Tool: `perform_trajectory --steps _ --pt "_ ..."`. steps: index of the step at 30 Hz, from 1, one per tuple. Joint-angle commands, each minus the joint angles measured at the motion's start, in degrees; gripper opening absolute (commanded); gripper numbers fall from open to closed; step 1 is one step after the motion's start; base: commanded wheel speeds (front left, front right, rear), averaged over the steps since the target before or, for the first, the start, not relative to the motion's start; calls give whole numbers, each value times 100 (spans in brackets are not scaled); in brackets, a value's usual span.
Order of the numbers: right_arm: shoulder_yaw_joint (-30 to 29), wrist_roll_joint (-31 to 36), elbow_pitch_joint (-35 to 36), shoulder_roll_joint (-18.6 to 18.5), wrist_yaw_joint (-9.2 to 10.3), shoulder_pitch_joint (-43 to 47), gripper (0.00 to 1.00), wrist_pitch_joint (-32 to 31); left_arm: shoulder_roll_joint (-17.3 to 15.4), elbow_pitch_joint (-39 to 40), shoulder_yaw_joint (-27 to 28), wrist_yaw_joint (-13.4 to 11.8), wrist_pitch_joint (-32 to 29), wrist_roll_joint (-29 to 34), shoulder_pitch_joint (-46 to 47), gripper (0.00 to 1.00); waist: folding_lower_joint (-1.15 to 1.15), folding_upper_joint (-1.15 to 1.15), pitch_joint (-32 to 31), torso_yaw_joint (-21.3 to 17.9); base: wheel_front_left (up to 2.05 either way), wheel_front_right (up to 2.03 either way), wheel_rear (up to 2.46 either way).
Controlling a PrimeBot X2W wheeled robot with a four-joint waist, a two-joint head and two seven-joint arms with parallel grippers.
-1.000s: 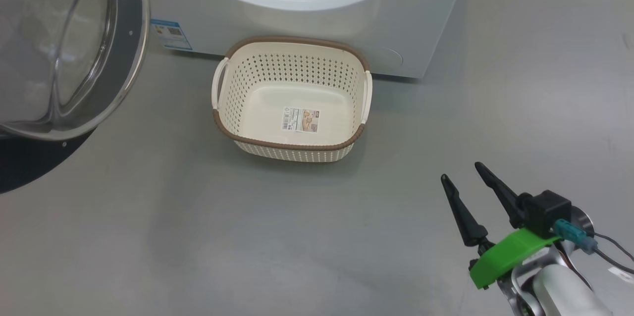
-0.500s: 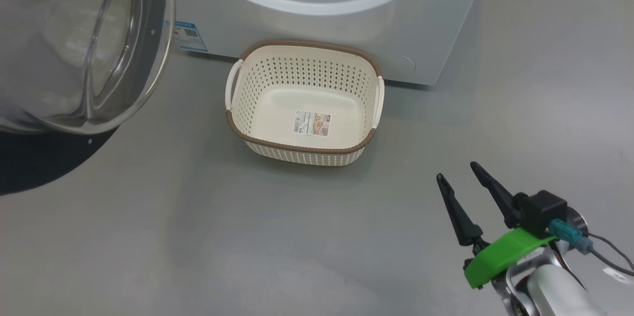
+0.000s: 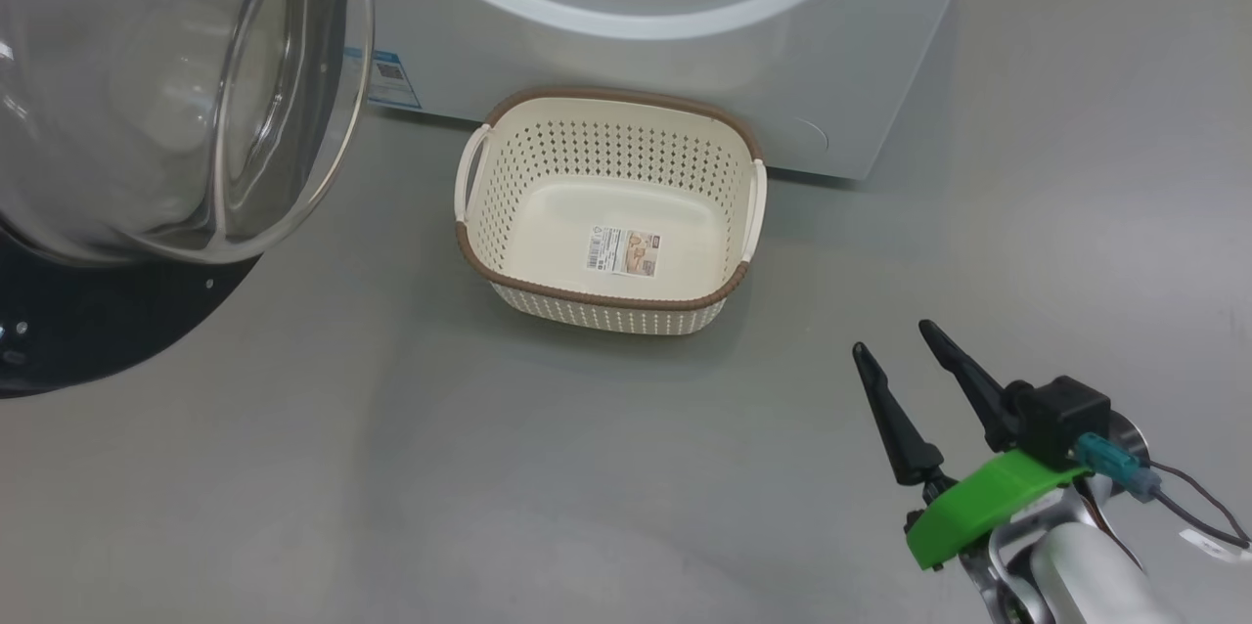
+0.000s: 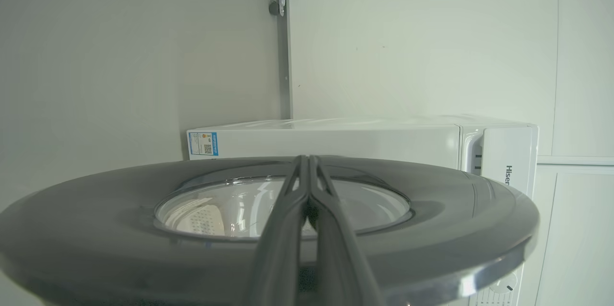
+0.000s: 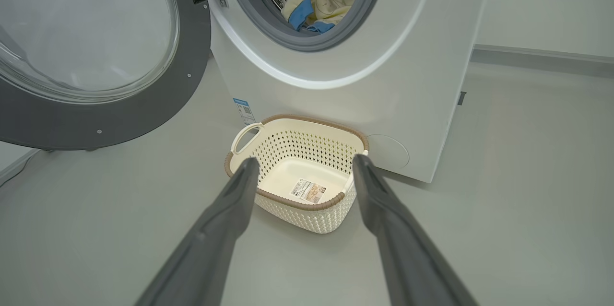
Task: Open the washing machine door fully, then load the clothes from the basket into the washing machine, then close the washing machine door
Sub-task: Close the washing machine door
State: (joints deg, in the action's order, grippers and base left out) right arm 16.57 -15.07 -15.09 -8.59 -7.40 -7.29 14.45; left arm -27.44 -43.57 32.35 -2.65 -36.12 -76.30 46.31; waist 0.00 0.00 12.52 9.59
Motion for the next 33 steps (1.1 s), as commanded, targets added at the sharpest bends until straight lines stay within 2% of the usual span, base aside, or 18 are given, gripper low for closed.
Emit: perform_trajectory --steps 1,13,20,33 --pt "73 3 157 15 -9 -138 100 55 -264 287 -12 -11 -126 15 -22 0 0 0 -9 -4 0 0 0" --pt "-5 -4 139 163 -9 -40 100 55 -49 1167 -198 -352 -491 48 -378 0 0 0 -208 32 0 0 0" --pt "-12 -14 126 253 -9 0 100 55 207 1683 -356 -544 -619 78 -579 0 0 0 -318 49 0 0 0" --pt "-29 -60 128 359 -9 99 100 55 908 2809 -797 -959 -738 167 -924 0 0 0 -552 -62 0 0 0"
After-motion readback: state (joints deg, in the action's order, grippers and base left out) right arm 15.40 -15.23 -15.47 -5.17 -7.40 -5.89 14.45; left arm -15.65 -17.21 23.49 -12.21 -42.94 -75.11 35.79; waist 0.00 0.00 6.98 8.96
